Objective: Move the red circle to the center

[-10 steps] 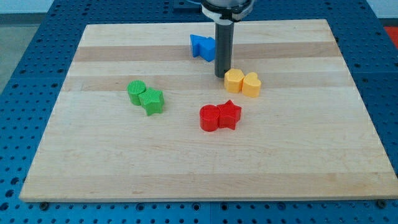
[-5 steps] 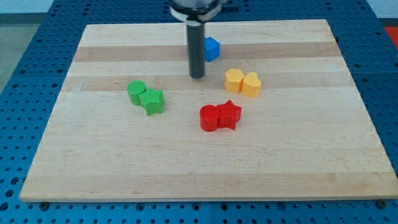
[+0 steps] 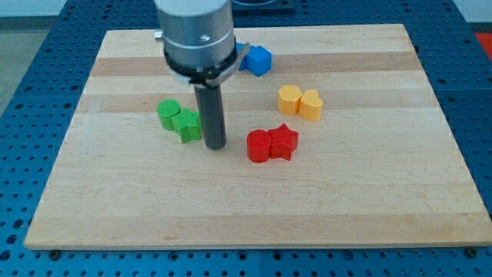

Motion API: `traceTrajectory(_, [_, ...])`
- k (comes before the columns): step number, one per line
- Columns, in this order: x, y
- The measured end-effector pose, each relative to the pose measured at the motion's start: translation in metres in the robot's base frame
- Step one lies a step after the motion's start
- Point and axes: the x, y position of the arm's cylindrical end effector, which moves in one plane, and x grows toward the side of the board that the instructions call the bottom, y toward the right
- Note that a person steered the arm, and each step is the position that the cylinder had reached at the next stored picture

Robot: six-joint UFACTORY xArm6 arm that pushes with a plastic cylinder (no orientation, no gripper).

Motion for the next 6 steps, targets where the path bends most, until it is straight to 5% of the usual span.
traceTrajectory(2, [0.058,0.030])
traceTrajectory(6, [0.009,0.079])
